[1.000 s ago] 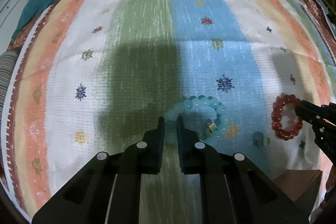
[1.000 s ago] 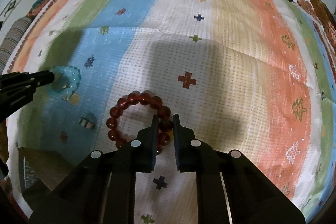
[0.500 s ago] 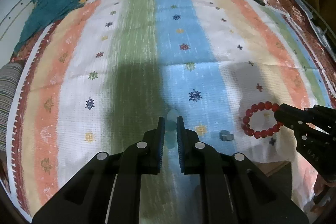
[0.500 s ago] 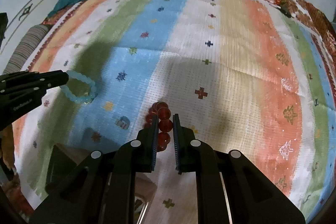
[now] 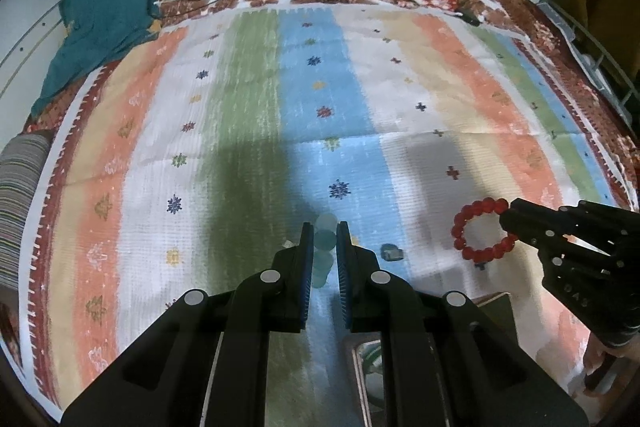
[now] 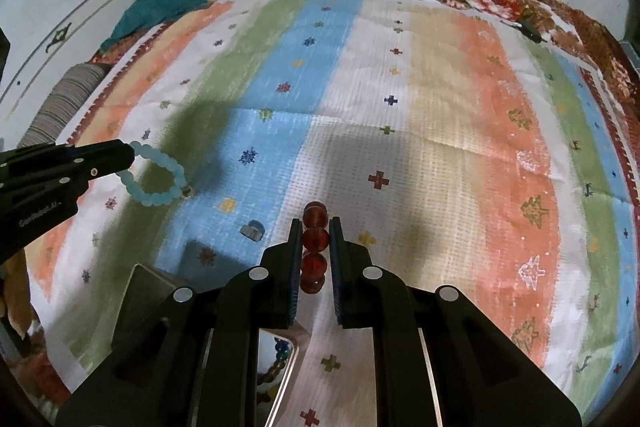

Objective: Organize jewelry
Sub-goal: 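Lift both held bracelets and carry them over the silver tin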

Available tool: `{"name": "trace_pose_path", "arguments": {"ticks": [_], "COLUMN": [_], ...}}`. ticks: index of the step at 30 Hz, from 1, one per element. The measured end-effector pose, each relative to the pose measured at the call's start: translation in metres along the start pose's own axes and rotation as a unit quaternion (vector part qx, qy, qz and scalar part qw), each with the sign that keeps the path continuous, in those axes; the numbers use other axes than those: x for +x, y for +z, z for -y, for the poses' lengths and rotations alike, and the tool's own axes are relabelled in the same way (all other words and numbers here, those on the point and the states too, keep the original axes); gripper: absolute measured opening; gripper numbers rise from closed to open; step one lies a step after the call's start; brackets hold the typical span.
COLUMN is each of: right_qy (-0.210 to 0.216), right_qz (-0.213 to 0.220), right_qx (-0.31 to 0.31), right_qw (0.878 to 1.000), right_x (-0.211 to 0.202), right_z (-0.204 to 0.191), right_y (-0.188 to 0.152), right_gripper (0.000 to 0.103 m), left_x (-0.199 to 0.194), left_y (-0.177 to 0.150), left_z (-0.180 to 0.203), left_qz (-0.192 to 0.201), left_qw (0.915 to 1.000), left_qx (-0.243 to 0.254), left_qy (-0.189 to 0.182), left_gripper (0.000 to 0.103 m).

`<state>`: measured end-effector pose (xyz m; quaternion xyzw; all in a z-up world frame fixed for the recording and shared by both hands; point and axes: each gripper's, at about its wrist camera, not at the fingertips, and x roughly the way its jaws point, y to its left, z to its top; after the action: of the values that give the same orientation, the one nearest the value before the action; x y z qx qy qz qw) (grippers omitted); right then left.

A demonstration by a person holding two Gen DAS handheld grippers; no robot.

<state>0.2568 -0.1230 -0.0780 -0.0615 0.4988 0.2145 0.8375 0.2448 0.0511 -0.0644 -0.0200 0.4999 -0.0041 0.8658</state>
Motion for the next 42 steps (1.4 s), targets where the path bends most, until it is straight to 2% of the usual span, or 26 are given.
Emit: {"name": "trace_pose_path", "arguments": {"ticks": [9, 19, 42], "right_qy": [-0.012, -0.031, -0.009], "right_qz": [0.015, 0.042, 0.079], "right_qx": [-0.007, -0.016, -0.034], "right_qw": [1.0, 0.999, 0.996], "right_x": [-0.018, -0.042, -0.087], "right_z": [-0.006, -0.008, -0.027], "right_y": [-0.006, -0.014, -0.042], "right_gripper": [0.014, 0.014, 0.014], "left_x": [-0.029, -0.058, -0.097], "left_y": [-0.007, -0.019, -0.05], "left_z": [0.011, 0.029, 0.046], "left_qz": [0.024, 0.049, 0.072], "left_qw": [0.9996, 0.9984, 0.9958], "left_qx": [-0.002, 0.021, 0.035], "left_qy": [-0.012, -0.02, -0.044], "left_gripper": [0.011, 0.011, 0.011]}}
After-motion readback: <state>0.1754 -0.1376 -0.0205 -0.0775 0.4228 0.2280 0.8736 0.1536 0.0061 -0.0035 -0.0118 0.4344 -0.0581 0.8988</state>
